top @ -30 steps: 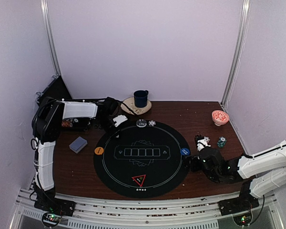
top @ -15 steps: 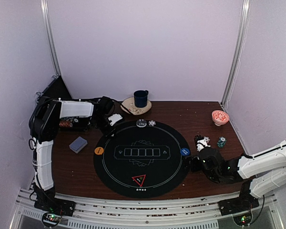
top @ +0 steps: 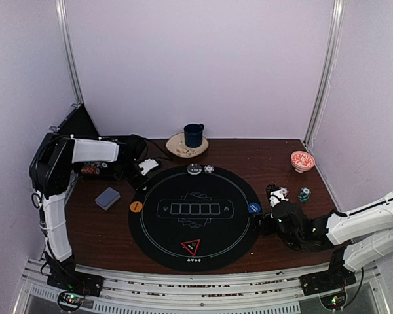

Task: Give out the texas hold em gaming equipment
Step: Move the pile of poker chips to the big blind area.

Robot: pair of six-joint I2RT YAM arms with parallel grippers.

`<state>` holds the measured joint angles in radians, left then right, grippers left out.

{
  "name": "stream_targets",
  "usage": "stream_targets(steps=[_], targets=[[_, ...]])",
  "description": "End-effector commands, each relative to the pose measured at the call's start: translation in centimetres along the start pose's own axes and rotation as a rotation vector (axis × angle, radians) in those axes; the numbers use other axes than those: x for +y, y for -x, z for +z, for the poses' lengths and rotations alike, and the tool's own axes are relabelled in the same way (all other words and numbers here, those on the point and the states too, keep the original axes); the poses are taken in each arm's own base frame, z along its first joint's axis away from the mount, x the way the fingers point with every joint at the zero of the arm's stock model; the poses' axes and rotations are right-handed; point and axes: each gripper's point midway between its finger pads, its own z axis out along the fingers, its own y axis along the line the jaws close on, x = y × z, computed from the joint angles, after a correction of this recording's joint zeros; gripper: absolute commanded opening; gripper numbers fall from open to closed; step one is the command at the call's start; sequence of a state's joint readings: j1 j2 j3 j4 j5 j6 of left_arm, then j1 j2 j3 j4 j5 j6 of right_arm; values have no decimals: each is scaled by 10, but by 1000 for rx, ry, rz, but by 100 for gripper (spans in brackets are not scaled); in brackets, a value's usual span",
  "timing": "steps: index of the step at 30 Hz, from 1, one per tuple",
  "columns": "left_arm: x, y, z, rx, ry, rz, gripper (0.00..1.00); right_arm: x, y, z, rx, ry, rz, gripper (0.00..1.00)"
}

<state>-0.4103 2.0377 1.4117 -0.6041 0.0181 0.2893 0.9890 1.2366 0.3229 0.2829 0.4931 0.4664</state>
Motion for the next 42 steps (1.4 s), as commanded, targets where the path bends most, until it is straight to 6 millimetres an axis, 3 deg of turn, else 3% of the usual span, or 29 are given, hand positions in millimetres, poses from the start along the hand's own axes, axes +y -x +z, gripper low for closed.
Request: stream_targets(steps=[1, 31, 42], targets=[[-1, -14, -12, 12, -7, -7, 18, 4, 5, 0, -8, 0, -11, 100], [-17, -28, -18, 4, -66, 8, 18, 5, 2, 3, 5, -9, -27, 100], [-17, -28, -17, 7, -65, 6, 27, 3, 2, 3, 5, -26, -35, 100]])
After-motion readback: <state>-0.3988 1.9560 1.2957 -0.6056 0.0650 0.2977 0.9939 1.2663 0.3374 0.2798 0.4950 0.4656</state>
